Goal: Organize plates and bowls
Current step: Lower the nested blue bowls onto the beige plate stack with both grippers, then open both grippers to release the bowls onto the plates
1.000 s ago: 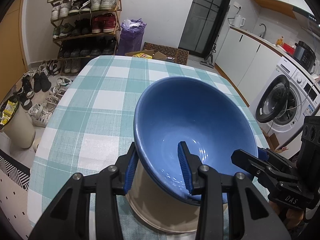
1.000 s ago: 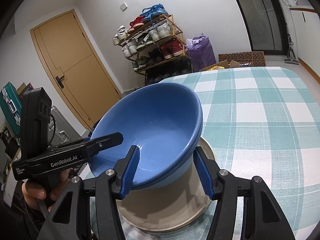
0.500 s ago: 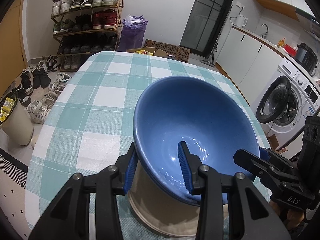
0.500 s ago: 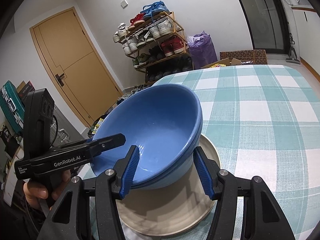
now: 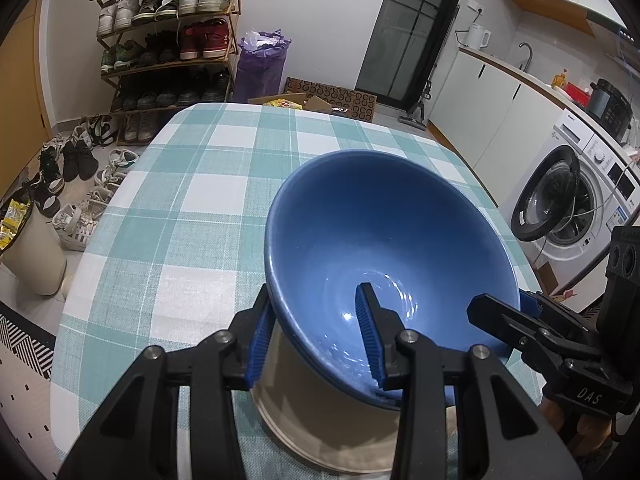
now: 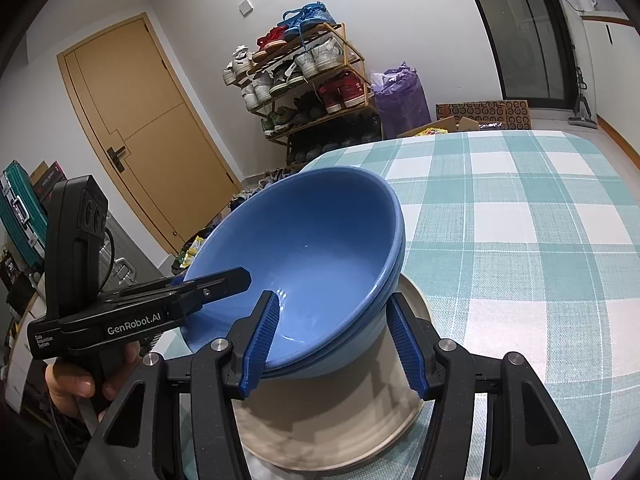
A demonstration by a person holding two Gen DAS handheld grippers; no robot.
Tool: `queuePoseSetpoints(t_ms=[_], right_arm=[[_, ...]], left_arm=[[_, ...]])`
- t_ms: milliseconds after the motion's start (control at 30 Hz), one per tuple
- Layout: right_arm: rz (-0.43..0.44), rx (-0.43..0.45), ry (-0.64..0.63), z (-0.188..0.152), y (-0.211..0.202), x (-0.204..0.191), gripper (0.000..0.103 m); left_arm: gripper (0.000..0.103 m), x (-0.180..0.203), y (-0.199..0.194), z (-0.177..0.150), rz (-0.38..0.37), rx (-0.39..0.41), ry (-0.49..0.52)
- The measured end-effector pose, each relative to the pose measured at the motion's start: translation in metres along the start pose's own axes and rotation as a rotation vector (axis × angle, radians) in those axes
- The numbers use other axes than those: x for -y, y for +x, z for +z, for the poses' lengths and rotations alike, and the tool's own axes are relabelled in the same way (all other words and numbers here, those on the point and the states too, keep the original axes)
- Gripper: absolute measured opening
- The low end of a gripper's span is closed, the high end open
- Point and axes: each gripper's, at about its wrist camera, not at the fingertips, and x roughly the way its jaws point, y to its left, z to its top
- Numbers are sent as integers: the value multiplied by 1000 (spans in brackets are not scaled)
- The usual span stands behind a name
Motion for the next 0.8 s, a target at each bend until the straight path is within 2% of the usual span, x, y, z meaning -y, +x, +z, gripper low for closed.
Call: queuePoseSetpoints(t_ms=[267,467,533,600,667,733,800], right_arm=[[-1,-1,-1,0,1,1,58],[-4,-6,-14,0,2,-1,60],[-3,-11,-22,1,3,-3,63],[5,-8,-26,1,2,-4,74],[-8,-1,-40,1,1,-6,81],[-16,2,-44,2,0,-7,86],[-20,7,-41,3,-1,-6,90]], left_arm=[[40,0,2,0,2,-3,11],[47,1,3,-2,-1,-9,24],[49,1,2,-2,-9,-10,28],[54,1,-2,-3,-15,1,39],[61,1,-6,-3,-20,9,46],[63,1,-12,-3,-15,21,54],[76,0,-18,-4,-4,35,64]])
